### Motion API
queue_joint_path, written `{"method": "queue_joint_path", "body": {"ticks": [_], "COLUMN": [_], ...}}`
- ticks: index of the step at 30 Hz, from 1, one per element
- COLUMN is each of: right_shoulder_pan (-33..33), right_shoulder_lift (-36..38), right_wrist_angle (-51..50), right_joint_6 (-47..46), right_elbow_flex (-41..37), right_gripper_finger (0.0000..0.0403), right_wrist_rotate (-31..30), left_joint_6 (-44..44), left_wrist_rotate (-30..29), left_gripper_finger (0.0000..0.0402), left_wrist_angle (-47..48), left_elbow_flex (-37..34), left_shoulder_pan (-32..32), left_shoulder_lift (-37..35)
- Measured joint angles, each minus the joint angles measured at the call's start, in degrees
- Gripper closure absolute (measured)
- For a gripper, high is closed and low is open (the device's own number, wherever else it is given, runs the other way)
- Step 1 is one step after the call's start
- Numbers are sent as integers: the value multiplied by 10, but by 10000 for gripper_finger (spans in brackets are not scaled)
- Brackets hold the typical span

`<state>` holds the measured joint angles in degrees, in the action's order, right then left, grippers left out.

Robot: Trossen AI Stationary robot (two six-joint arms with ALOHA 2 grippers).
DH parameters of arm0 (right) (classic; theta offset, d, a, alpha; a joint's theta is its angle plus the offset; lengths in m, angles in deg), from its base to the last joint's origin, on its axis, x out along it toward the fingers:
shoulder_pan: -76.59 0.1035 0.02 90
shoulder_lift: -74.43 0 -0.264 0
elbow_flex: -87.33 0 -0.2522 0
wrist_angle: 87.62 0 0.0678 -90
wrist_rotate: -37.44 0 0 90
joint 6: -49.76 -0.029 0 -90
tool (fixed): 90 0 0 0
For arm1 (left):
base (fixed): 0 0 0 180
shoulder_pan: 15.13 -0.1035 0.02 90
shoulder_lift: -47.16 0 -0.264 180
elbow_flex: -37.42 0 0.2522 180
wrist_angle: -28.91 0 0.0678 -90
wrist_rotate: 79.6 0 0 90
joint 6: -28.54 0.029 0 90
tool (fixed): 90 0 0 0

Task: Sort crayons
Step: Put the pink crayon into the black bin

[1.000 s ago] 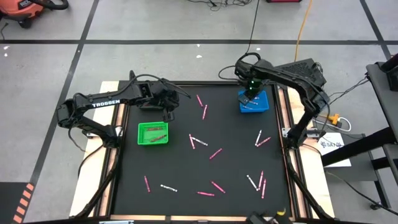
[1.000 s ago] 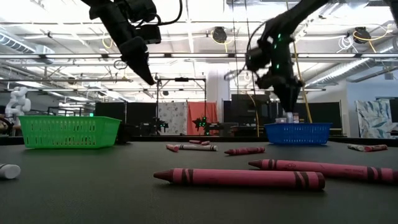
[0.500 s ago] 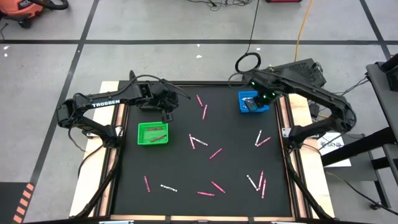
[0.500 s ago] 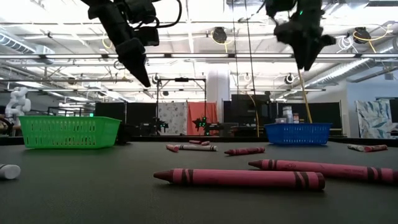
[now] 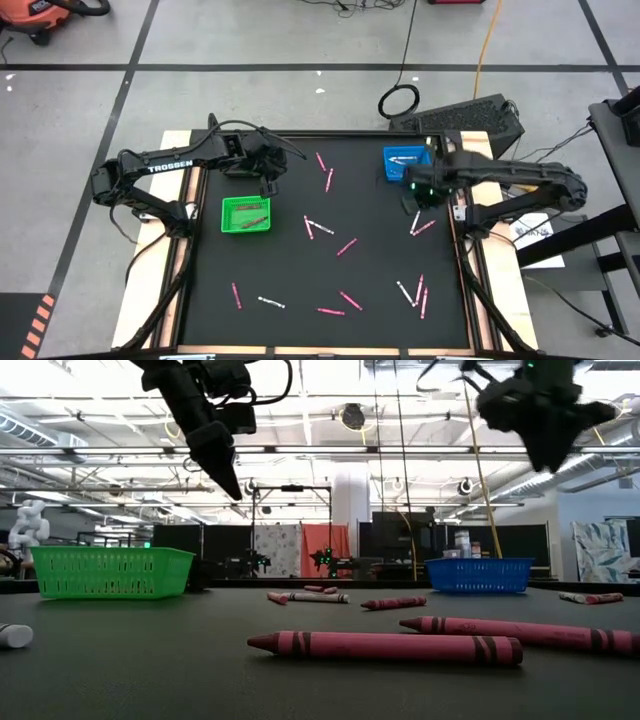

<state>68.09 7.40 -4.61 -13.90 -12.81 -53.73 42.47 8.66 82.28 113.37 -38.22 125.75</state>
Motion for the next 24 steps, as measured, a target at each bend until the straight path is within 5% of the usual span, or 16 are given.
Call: {"method": "queue_joint_path", "body": {"ticks": [11, 24], "right_shoulder_pan": [142, 326], "right_shoulder_lift": [2, -6], "right_wrist_angle": [131, 211], "right_joint_6": [-174, -289], "right_elbow_flex": [-121, -130], "right_gripper_finger": [305, 305], "right_wrist_rotate": [59, 58], "left_joint_6": [0, 0], "left_wrist_rotate": [0, 0], "left_gripper_finger": [313, 313], "left_wrist_angle": [-1, -1], "left_elbow_flex": [0, 0], "left_shoulder_pan": [0, 0], "left_shoulder_lift": [0, 0]}}
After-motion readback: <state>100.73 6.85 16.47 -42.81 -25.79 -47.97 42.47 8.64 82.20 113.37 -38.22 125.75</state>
